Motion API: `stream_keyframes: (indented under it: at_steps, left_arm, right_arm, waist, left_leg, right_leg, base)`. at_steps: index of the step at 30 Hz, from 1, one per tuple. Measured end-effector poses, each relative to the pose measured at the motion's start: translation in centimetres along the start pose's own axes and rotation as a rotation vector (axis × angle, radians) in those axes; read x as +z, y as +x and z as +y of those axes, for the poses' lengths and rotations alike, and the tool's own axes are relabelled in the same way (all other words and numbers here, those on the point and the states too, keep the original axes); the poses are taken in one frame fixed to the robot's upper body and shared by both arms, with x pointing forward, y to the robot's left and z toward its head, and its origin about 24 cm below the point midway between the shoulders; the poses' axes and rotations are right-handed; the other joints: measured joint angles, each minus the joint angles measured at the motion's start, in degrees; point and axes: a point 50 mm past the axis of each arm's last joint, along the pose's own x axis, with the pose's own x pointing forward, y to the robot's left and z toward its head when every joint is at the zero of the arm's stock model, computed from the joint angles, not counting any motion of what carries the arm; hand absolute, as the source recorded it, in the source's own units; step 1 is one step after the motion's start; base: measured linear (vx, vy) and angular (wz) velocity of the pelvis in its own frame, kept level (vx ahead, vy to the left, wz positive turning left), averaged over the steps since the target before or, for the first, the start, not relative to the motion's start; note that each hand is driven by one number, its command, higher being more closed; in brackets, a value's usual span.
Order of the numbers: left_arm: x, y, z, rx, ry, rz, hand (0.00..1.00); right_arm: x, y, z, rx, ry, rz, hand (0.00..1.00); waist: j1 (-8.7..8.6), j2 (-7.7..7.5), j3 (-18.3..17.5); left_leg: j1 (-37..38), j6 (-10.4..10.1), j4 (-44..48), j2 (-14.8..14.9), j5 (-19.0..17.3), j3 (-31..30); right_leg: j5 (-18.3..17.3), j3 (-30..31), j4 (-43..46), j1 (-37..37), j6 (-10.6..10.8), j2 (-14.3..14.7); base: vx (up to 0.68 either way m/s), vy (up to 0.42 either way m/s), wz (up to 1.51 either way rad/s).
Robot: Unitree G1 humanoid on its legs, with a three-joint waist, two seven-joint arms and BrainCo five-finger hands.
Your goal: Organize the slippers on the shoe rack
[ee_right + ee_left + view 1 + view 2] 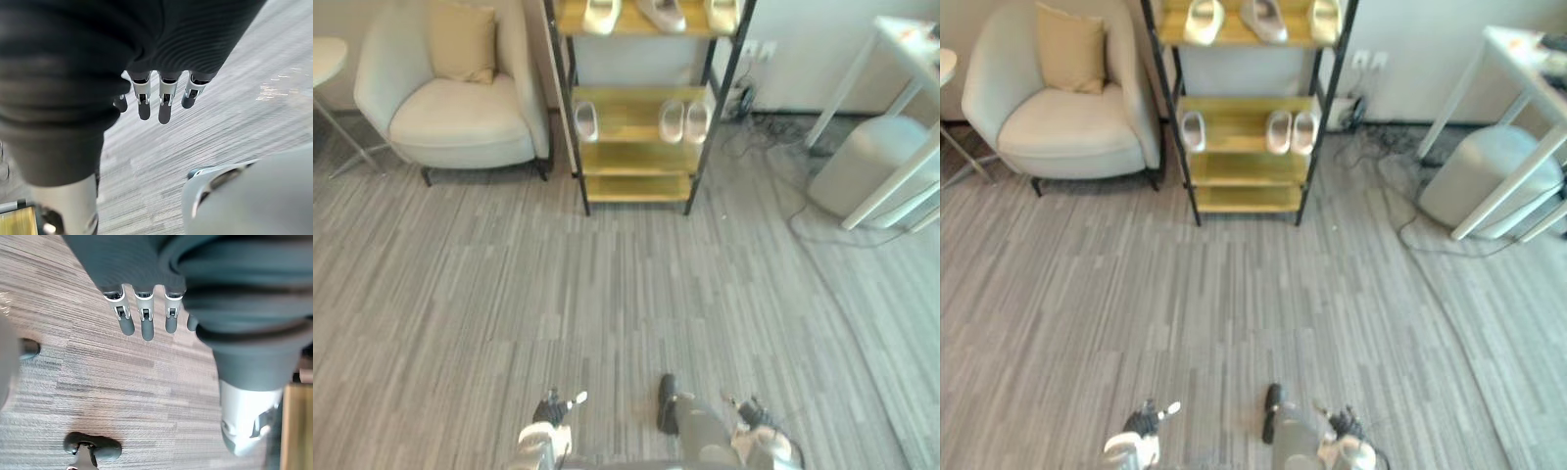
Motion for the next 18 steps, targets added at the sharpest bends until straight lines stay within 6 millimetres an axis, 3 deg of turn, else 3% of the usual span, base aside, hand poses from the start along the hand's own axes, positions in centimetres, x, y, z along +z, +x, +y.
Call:
stream_keyframes:
  at_steps: [1, 2, 3, 5, 8, 10, 11, 13, 14, 15, 16, 17, 18]
  left_arm:
    - [0.3, 0.0, 0.2, 0.012, -0.028, -0.016, 0.00]
    - [0.3, 0.0, 0.2, 0.013, -0.034, -0.019, 0.00]
    - [0.6, -0.1, 0.5, 0.025, -0.063, -0.038, 0.00]
    - [1.2, -0.1, 0.6, 0.027, -0.064, -0.064, 0.00]
    - [1.7, -0.2, 0.5, 0.023, -0.071, -0.091, 0.00]
    - [2.0, -0.1, 0.4, 0.023, -0.072, -0.103, 0.00]
    - [2.1, -0.1, 0.4, 0.022, -0.072, -0.104, 0.00]
    - [2.1, -0.1, 0.3, 0.019, -0.068, -0.103, 0.00]
    - [1.6, -0.1, 0.5, 0.025, -0.064, -0.084, 0.00]
    - [1.6, 0.0, 1.4, 0.043, -0.053, -0.081, 0.00]
    - [1.6, 0.0, 1.9, 0.054, -0.039, -0.079, 0.00]
    - [1.7, 0.0, 2.1, 0.054, -0.030, -0.078, 0.00]
    - [1.7, 0.1, 2.1, 0.051, -0.006, -0.077, 0.00]
  right_arm:
    - [-0.2, 0.0, 0.2, 0.005, -0.003, 0.005, 0.00]
    - [-0.3, -0.1, 0.2, 0.006, -0.005, 0.008, 0.00]
    - [-0.5, -0.2, 0.1, 0.005, -0.008, 0.011, 0.00]
    - [-0.7, -0.2, 0.4, 0.010, -0.013, 0.017, 0.00]
    - [-1.2, -0.4, 0.2, 0.003, -0.018, 0.031, 0.00]
    - [-1.4, -0.4, 0.2, -0.003, -0.019, 0.044, 0.00]
    - [-1.5, -0.4, 0.2, -0.002, -0.019, 0.045, 0.00]
    - [-1.5, -0.4, 0.2, -0.001, -0.023, 0.049, 0.00]
    - [-1.7, -0.5, 0.2, 0.000, -0.027, 0.053, 0.00]
    - [-1.9, -0.6, 0.9, 0.014, -0.019, 0.059, 0.00]
    - [-2.3, -0.8, 1.6, 0.030, -0.010, 0.069, 0.00]
    - [-2.4, -0.8, 1.7, 0.034, -0.012, 0.070, 0.00]
    - [-2.5, -0.9, 1.9, 0.043, -0.010, 0.070, 0.00]
  waist:
    - [0.22, 0.19, 0.4]
    - [0.29, 0.33, 0.5]
    - [0.98, 0.16, 1.3]
    - [1.15, -0.51, 1.7]
    - [1.98, -1.04, 1.5]
    - [3.14, -1.39, 1.7]
    - [3.33, -1.46, 1.7]
    - [4.28, -1.54, 1.4]
    - [4.70, -1.50, 1.2]
    - [4.70, -3.03, 0.5]
    - [4.48, -4.86, -0.6]
    - [4.57, -5.35, -0.9]
    - [4.85, -6.01, -1.0]
  left_leg:
    - [-4.3, 0.6, 11.1, 2.2, 4.1, -1.8]
    - [-5.6, 1.1, 14.9, 3.0, 5.3, -2.2]
    - [-10.7, 1.5, 27.9, 6.3, 6.5, -1.7]
    - [-15.4, 1.5, 33.1, 6.6, 5.7, -0.7]
    - [-22.9, 3.0, 24.6, 4.5, 2.5, 3.9]
    - [-24.2, 3.2, 4.2, -0.4, 2.8, 5.3]
    - [-24.2, 3.4, 1.2, -1.3, 3.3, 5.2]
    - [-23.8, 4.5, -12.0, -4.5, 8.9, 4.4]
    - [-23.3, 6.4, -13.7, -4.9, 14.9, 4.2]
    - [-23.4, 8.5, -11.7, -6.2, 14.0, 5.2]
    - [-23.2, 9.3, -10.5, -7.1, 11.3, 6.5]
    - [-23.0, 9.5, -9.9, -7.3, 10.3, 7.1]
    - [-20.6, 9.9, -9.1, -7.9, 7.5, 7.9]
  right_leg:
    - [-1.2, -0.3, -1.0, 3.1, -0.7, 1.3]
    - [-1.5, -0.4, -1.5, 4.2, -1.0, 1.9]
    - [-3.3, -0.2, -3.3, 9.0, -2.2, 3.9]
    - [-4.7, 0.1, -5.7, 13.9, -2.6, 4.4]
    - [-5.1, 1.7, -10.7, 19.4, -0.8, 4.2]
    - [-5.5, 3.3, -14.0, 23.6, 0.2, 3.3]
    - [-5.7, 3.5, -14.5, 24.4, 0.6, 3.1]
    - [-7.2, 5.1, -16.2, 26.8, 2.7, 2.3]
    - [-9.3, 7.0, -15.8, 28.2, 4.0, 2.1]
    - [-10.6, 8.0, -14.8, 28.8, 5.0, 0.5]
    - [-11.1, 8.4, -11.1, 27.2, 5.9, -1.5]
    - [-11.2, 9.0, -8.1, 25.9, 6.1, -2.2]
    - [-10.7, 9.4, 3.1, 22.0, 7.6, -3.6]
  base:
    - [0.40, -0.289, 0.16]
    - [0.39, -0.221, -0.11]
    - [0.48, -0.180, -0.16]
    - [0.38, -0.133, -0.13]
    - [0.37, -0.066, -0.26]
    - [0.56, 0.059, -0.32]
    - [0.51, 0.130, -0.26]
    - [0.45, 0.175, -0.39]
    - [0.51, 0.247, -0.54]
    - [0.66, 0.273, -0.47]
    - [0.58, 0.216, -0.25]
    - [0.55, 0.199, -0.35]
    - [0.41, 0.171, -0.31]
